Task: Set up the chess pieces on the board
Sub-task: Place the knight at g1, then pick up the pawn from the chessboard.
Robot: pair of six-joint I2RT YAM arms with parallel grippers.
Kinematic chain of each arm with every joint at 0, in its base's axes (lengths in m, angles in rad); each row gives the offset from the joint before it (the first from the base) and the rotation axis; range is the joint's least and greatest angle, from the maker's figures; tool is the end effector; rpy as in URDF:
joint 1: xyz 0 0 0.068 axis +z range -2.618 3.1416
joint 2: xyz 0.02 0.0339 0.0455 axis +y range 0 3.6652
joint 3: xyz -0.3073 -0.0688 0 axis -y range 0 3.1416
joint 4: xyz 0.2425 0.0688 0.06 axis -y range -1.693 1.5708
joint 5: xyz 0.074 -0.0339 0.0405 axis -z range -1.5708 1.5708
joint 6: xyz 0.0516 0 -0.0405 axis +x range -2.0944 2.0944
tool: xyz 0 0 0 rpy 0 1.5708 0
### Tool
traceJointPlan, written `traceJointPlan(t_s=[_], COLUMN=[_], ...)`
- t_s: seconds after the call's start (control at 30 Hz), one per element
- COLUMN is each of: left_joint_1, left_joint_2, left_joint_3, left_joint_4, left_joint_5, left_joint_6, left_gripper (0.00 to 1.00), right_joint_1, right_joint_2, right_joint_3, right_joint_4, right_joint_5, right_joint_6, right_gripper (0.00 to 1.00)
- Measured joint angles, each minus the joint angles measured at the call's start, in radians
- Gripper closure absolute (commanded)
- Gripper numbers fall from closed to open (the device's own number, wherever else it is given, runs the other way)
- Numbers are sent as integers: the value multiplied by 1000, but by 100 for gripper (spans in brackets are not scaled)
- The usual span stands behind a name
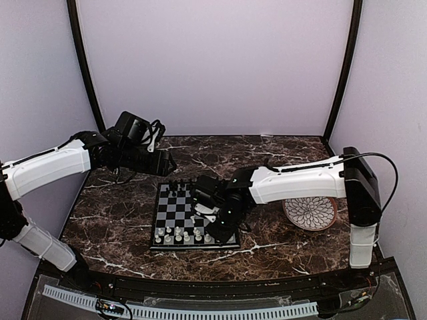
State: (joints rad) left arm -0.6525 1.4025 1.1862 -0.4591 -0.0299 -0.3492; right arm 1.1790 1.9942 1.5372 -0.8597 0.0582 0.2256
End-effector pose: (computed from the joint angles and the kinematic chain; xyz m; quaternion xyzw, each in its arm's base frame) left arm 0.2522 -0.1908 0.3445 0.1298 0.8920 -0.1960 0.3861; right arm 0.1639 0.3888 0.2190 -0.4517 0.8827 0.0598 0.1153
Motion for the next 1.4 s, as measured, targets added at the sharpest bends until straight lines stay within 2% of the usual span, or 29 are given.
traceJointPlan(t_s=[0.13,0.4,0.57,0.73,0.8,0.93,1.07,1.23,1.4], left_joint_1=[0,0,0,0,0,0,-25,-72,-95], left_joint_2=[1,6,6,6,6,6,18,86,188], left_joint_3=[0,0,0,0,-2,-35,-71,-55,-24], left_joint_4=[0,0,-3,-29,-45,-58,-88,-116,-119], left_joint_5=[7,14,16,52,98,230,320,310,256], left_joint_6=[0,0,0,15,45,134,312,545,690], left_gripper=[30,30,30,43,46,46,45,45,44], right_joint_1=[-1,-6,-11,-31,-50,-125,-201,-240,-246], right_joint_2=[7,16,16,-15,-58,-170,-248,-264,-274], right_joint_3=[0,0,2,28,27,12,-29,-65,-88], right_joint_4=[0,-1,-6,-31,-32,-1,48,59,53], right_joint_5=[0,-2,-10,-11,-16,-39,-73,-114,-138], right_joint_6=[-1,-10,-8,-9,-5,17,53,76,71], right_gripper=[96,77,72,71,71,71,71,71,71])
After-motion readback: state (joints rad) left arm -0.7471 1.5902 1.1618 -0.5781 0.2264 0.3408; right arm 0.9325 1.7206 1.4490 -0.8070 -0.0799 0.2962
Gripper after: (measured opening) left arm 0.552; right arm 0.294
